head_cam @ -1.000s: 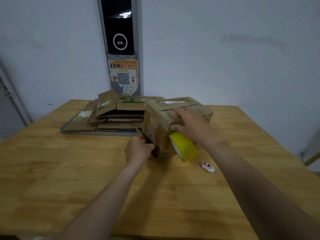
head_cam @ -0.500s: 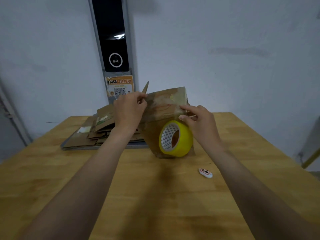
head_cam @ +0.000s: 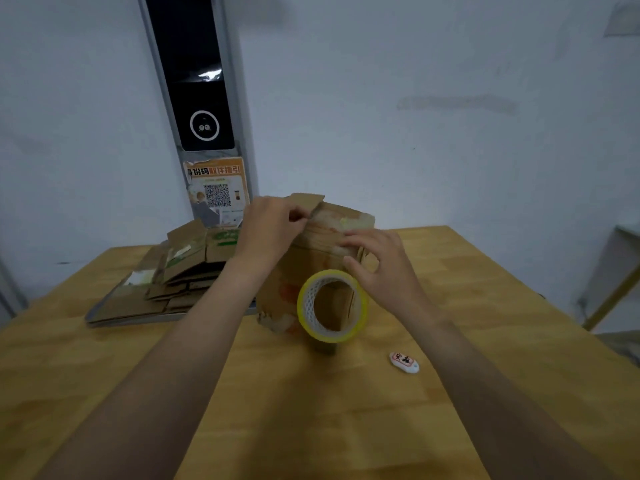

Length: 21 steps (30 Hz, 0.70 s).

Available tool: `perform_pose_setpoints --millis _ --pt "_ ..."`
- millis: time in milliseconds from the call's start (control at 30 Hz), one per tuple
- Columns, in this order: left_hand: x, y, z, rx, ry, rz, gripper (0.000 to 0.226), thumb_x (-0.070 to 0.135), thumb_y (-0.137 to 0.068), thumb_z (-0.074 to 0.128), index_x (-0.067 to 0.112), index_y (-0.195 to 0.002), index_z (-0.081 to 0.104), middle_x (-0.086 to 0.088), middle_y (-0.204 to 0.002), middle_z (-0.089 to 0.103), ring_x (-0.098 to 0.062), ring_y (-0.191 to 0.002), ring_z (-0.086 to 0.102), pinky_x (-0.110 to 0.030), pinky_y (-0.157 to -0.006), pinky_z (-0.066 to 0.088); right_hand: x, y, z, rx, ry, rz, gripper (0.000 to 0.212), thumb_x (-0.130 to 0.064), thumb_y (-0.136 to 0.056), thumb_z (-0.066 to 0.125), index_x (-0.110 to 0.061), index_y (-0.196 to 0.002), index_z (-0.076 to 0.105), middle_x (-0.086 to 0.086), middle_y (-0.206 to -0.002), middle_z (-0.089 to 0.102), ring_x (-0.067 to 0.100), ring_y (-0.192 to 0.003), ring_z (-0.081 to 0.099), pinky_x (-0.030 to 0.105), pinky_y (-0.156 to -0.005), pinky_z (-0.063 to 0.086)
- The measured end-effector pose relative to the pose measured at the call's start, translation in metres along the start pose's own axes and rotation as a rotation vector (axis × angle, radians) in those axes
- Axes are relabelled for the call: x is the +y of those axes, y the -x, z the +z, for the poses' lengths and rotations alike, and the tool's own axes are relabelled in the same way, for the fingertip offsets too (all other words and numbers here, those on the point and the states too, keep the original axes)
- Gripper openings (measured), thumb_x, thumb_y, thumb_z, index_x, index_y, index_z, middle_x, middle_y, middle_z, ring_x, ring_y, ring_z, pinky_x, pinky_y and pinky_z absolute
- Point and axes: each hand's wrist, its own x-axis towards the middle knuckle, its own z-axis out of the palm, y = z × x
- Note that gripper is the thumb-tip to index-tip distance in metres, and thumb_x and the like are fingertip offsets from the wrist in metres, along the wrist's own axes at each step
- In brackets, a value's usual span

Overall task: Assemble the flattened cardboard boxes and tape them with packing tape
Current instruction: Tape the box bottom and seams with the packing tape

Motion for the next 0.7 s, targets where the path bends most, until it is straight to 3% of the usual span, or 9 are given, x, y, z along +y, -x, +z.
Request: perform_pose_setpoints --millis 200,300,367,433,500,600,700 --pt "-0.005 0.007 0.008 -0.071 0.103 -0.092 0.015 0.028 -0.097 0.069 0.025 -0.108 0.08 0.007 -0.1 0.077 -0.006 -0.091 0.063 -0.037 -0.088 0.057 0.023 -0.006 0.018 0.024 -0.069 0.007 0.026 -0.023 -0.094 0.071 -0.034 -0.118 0.07 -0.016 -0.126 0.062 0.015 -0.126 0.045 0.012 -0.106 0.023" --pt "0.013 0.022 -0.007 -0.013 0.057 -0.078 0.006 0.034 -0.095 0.069 0.032 -0.094 0.075 0.013 -0.096 0.068 -0.006 -0.094 0.055 -0.033 -0.081 0.049 0.03 -0.006 0.023 0.048 -0.1 0.006 0.026 -0.022 -0.093 0.072 -0.034 -0.116 0.069 -0.013 -0.124 0.062 0.012 -0.125 0.044 0.01 -0.105 0.023" --pt "0.026 0.039 -0.015 -0.162 0.145 -0.108 0.009 0.045 -0.09 0.068 0.037 -0.087 0.067 0.017 -0.081 0.067 0.001 -0.08 0.061 -0.029 -0.069 0.05 0.032 -0.008 0.023 0.041 -0.142 -0.004 0.026 -0.019 -0.092 0.073 -0.032 -0.114 0.069 -0.008 -0.121 0.063 0.008 -0.127 0.045 0.014 -0.108 0.027" --pt "0.041 0.061 -0.018 -0.459 0.224 -0.142 0.033 0.071 -0.079 0.061 0.04 -0.092 0.057 0.018 -0.077 0.07 0.006 -0.073 0.064 -0.026 -0.06 0.052 0.033 -0.012 0.023 0.025 -0.186 -0.007 0.023 -0.017 -0.091 0.073 -0.027 -0.111 0.072 -0.001 -0.119 0.063 0.01 -0.128 0.05 0.021 -0.109 0.035" --pt "0.054 0.08 -0.014 -0.643 0.16 -0.105 0.057 0.086 -0.07 0.054 0.039 -0.099 0.042 0.015 -0.081 0.069 0.002 -0.072 0.063 -0.03 -0.061 0.054 0.032 -0.014 0.022 0.03 -0.203 -0.012 0.021 -0.014 -0.09 0.073 -0.021 -0.109 0.073 0.003 -0.115 0.063 0.013 -0.123 0.055 0.027 -0.108 0.04" --pt "0.061 0.094 0.001 -0.605 0.126 -0.068 0.06 0.07 -0.084 0.064 0.029 -0.106 0.027 0.007 -0.081 0.066 -0.011 -0.071 0.063 -0.041 -0.066 0.056 0.031 -0.014 0.022 0.037 -0.206 -0.013 0.021 -0.009 -0.089 0.074 -0.022 -0.106 0.073 0.003 -0.112 0.063 0.016 -0.121 0.057 0.03 -0.108 0.042" --pt "0.058 0.088 0.002 -0.488 0.147 -0.078 0.047 0.047 -0.09 0.064 0.028 -0.111 0.026 0.005 -0.07 0.061 -0.017 -0.06 0.059 -0.038 -0.05 0.046 0.032 -0.014 0.022 0.039 -0.197 -0.024 0.02 -0.009 -0.089 0.074 -0.02 -0.106 0.073 0.002 -0.109 0.061 0.017 -0.119 0.058 0.031 -0.103 0.044"
